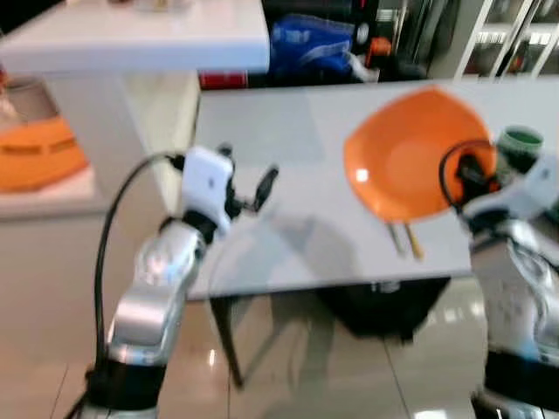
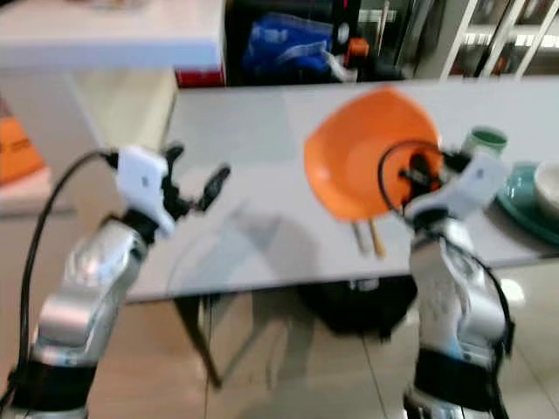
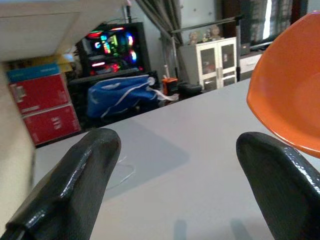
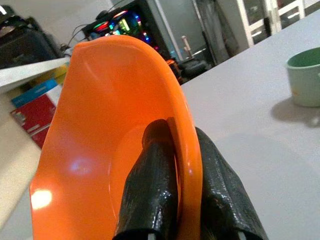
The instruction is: Setting the table
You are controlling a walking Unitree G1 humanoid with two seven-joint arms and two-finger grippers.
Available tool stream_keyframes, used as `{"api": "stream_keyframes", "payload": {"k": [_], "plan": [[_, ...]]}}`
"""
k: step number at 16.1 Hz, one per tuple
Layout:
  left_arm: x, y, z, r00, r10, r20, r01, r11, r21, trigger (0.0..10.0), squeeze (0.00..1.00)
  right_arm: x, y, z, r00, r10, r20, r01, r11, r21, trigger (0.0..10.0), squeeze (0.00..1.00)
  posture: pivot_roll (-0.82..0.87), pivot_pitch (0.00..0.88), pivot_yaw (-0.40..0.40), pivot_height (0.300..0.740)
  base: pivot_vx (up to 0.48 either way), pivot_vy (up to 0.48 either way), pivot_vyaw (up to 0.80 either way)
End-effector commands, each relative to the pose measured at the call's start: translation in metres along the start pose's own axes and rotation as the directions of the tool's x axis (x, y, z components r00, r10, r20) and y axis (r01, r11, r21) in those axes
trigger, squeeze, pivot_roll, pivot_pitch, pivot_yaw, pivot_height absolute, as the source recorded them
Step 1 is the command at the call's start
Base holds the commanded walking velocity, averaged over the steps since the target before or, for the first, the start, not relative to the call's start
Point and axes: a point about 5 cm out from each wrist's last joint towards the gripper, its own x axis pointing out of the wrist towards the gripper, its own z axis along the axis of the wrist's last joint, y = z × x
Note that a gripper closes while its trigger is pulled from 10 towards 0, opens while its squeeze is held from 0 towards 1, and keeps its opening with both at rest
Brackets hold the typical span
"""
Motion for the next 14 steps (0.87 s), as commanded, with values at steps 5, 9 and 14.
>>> {"api": "stream_keyframes", "payload": {"k": [5,9,14], "plan": [[0.003,-0.009,0.002,0.999,-0.05,0.0,0.05,0.999,0.001,10.0,0.0,0.005,-0.007,-0.009,0.994,-0.021,-0.11,0.019,1.0,-0.017,10.0,0.0,0.01,0.0,0.007,0.74,0.317,0.0,0.0],[0.0,-0.005,0.006,0.995,-0.097,-0.001,0.097,0.995,0.023,10.0,0.0,0.032,0.003,-0.009,0.992,-0.024,-0.121,0.043,0.986,0.16,10.0,0.0,0.01,0.018,0.024,0.74,0.0,0.0,0.0],[-0.012,-0.018,0.007,0.963,-0.264,-0.048,0.265,0.964,0.021,10.0,0.0,0.071,0.024,-0.028,0.969,0.045,-0.244,0.027,0.958,0.286,10.0,0.0,0.06,0.052,0.013,0.74,0.0,0.0,0.0]]}}
